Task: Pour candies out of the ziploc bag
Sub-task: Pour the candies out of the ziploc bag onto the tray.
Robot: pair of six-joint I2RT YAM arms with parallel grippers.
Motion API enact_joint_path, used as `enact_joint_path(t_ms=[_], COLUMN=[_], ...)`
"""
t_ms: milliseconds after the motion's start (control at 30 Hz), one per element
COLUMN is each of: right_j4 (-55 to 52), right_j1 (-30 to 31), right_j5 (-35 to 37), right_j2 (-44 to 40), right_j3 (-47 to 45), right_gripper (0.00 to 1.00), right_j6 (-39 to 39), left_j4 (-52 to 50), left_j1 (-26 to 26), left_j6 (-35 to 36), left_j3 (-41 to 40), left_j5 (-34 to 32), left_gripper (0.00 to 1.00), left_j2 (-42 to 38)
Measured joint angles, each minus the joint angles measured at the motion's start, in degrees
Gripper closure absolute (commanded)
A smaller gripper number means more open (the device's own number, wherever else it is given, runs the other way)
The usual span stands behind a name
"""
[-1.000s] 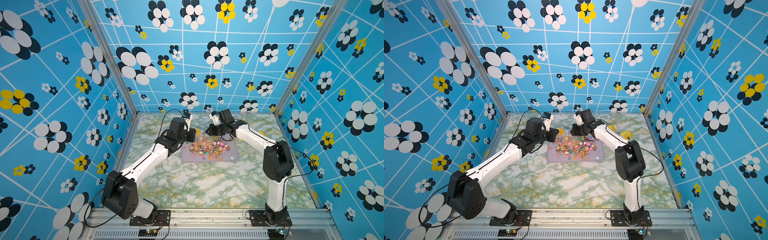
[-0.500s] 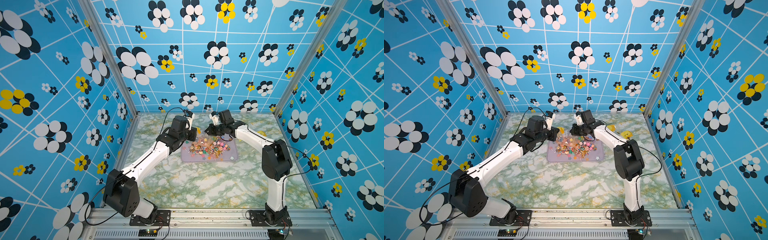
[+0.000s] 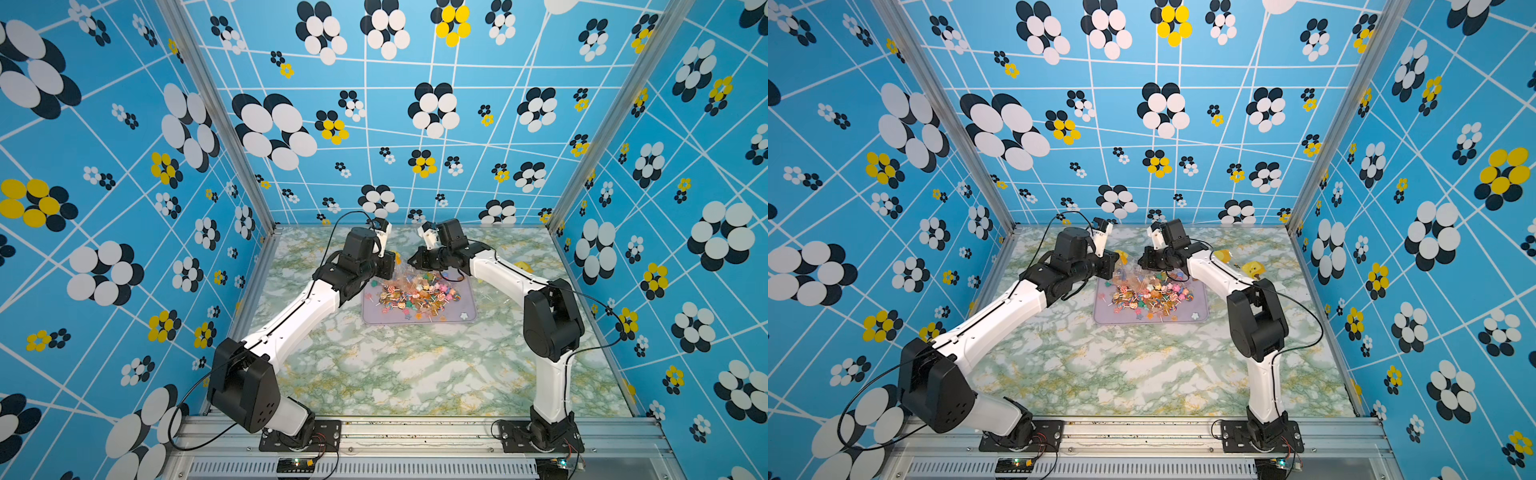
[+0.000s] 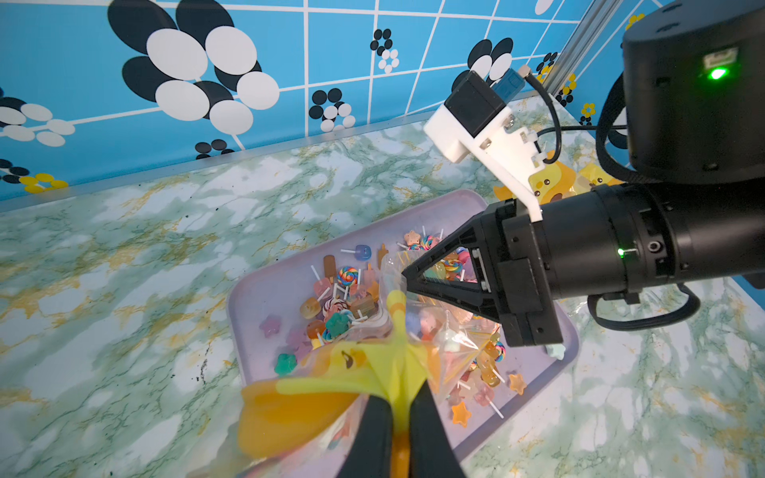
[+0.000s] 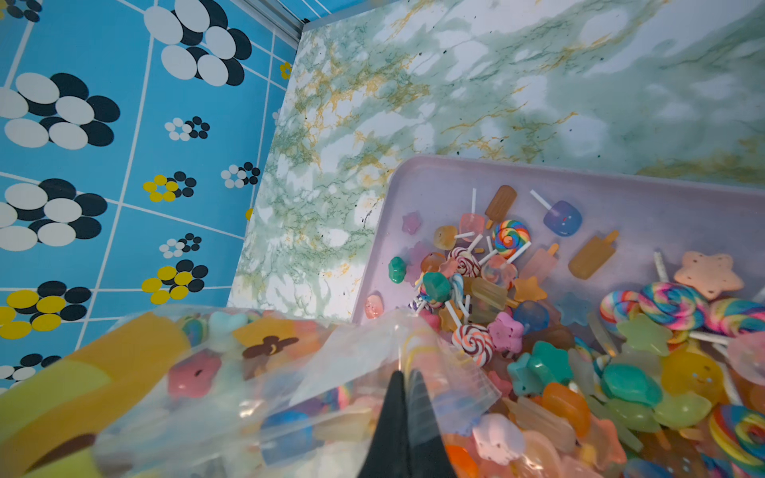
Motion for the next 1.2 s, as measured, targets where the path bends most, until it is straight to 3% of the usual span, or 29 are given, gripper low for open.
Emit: enact_joint_path(t_ms=[1200], right_j4=[1.95], right_j1=[0.0], right_j5=[-2.16], right_j2=[1.22], right_j3=[0.13], right_gripper=[1.0], right_j6=[1.75], left_j4=[-1.49], left_j1=[-0.04], left_j6=[3.28], left_j3=[1.07], left_j5=[-2.16], left_gripper=[1.0], left_j2=[0.0])
